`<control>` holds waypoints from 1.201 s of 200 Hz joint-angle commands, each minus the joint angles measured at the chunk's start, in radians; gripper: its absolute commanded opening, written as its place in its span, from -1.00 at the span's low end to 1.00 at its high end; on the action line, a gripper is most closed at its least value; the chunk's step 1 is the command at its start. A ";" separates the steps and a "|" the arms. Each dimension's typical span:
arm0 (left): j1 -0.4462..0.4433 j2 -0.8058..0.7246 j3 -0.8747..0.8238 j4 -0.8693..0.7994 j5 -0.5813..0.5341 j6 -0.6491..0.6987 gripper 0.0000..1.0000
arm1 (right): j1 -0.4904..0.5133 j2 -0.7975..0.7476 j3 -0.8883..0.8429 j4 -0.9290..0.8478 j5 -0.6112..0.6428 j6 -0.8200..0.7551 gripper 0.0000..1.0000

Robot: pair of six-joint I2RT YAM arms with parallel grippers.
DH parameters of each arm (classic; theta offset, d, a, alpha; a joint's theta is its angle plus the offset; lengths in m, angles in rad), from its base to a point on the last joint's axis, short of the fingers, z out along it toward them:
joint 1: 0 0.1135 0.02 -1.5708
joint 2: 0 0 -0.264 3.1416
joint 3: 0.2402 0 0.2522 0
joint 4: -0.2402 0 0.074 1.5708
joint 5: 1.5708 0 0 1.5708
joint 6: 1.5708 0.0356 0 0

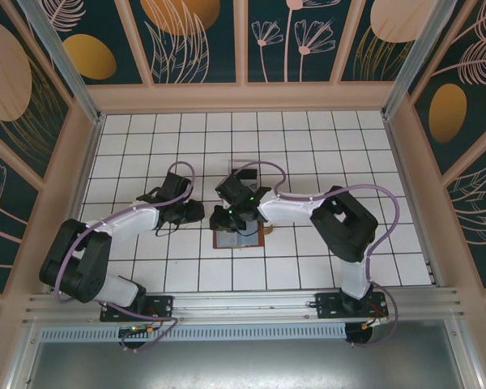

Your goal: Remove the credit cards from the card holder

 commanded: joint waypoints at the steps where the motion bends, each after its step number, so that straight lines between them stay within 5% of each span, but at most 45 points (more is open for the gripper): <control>1: 0.004 -0.019 -0.014 -0.024 -0.012 0.020 -0.22 | 0.007 0.019 0.030 -0.040 0.004 0.015 -0.56; 87: 0.004 -0.013 -0.012 -0.017 -0.002 0.022 -0.22 | 0.009 0.038 0.018 -0.092 0.037 0.013 -0.51; 240: 0.004 0.009 0.003 -0.006 0.021 0.022 -0.22 | 0.041 0.032 0.109 -0.409 0.317 -0.016 -0.33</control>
